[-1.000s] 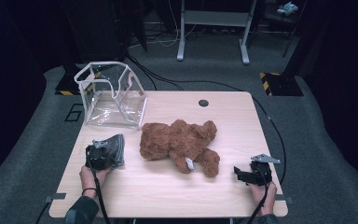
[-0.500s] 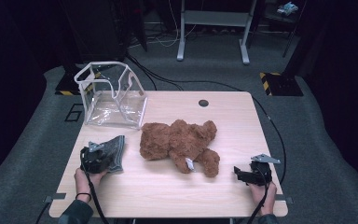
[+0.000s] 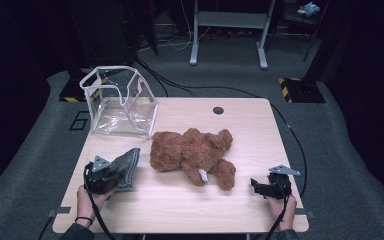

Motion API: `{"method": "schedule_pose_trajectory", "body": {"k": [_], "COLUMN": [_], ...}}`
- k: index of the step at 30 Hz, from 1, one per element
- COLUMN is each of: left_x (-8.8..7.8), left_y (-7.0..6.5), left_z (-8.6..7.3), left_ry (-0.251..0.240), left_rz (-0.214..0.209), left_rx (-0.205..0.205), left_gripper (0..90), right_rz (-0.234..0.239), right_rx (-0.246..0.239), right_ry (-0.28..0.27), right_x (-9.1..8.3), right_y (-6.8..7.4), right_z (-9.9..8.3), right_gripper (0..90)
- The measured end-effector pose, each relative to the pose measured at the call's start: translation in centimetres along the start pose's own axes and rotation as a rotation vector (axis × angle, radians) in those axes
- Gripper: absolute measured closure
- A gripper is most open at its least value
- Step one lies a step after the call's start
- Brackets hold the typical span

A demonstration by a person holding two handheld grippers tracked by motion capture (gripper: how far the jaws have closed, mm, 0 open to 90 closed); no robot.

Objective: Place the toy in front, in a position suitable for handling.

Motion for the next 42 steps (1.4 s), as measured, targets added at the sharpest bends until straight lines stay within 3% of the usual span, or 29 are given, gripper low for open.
{"method": "schedule_pose_trajectory", "body": {"k": [8,13,16,19,20,23,26,28,31,33,37,38,42], "left_x": [-0.5,-0.6,0.1,1.3,1.8,3.2,4.0,4.0,3.4,2.9,2.8,3.1,4.5], "left_y": [-3.4,-6.5,-8.7,-10.8,-11.4,-13.4,-14.6,-14.6,-14.2,-13.7,-12.9,-12.9,-13.2], "left_z": [-0.6,-1.2,-1.8,-2.2,-2.5,-3.3,-3.8,-3.9,-3.4,-2.9,-2.3,-2.3,-3.0], "left_ry": [0.015,0.023,0.035,0.051,0.075,0.112,0.138,0.145,0.135,0.122,0.12,0.119,0.153], "left_rz": [-0.077,-0.151,-0.209,-0.266,-0.278,-0.304,-0.322,-0.324,-0.3,-0.275,-0.202,-0.2,-0.163], "left_rx": [0.062,0.121,0.154,0.158,0.194,0.239,0.261,0.246,0.22,0.201,0.177,0.166,0.193], "left_gripper": [78.6,78.6,78.5,78.4,78.3,77.8,73.8,64.1,46.0,38.5,32.2,31.4,32.7], "right_rz": [0.001,-0.005,-0.007,-0.008,-0.009,-0.01,-0.01,-0.009,-0.011,-0.011,-0.013,-0.012,-0.011], "right_rx": [-0.005,-0.006,-0.002,-0.002,-0.001,-0.004,-0.003,-0.008,-0.004,-0.005,0.0,0.0,-0.003], "right_ry": [0.0,0.003,0.006,0.007,0.007,0.004,0.005,0.006,0.005,0.006,0.008,0.008,0.004], "right_x": [0.0,0.1,0.1,0.1,0.1,0.1,0.0,0.0,0.1,0.1,0.0,0.0,0.1], "right_y": [0.0,0.0,0.1,0.1,0.1,0.0,0.0,0.0,0.0,0.0,0.1,0.1,0.0], "right_z": [0.0,0.0,0.0,0.0,0.0,0.0,0.0,0.0,0.0,0.0,0.0,0.0,0.0], "right_gripper": [14.6,14.6,14.6,14.6,14.6,14.6,14.5,14.6,14.6,14.5,14.5,14.5,14.6]}}
Point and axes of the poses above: each handheld gripper's, and its own axes: x roughly forward along the jaws, z roughly out of its top, y roughly to its left, the point moved 7 cm from there along x, roughly forward along the jaws, and after that the axes turned 5 degrees about -x, right-handed, at the moved point
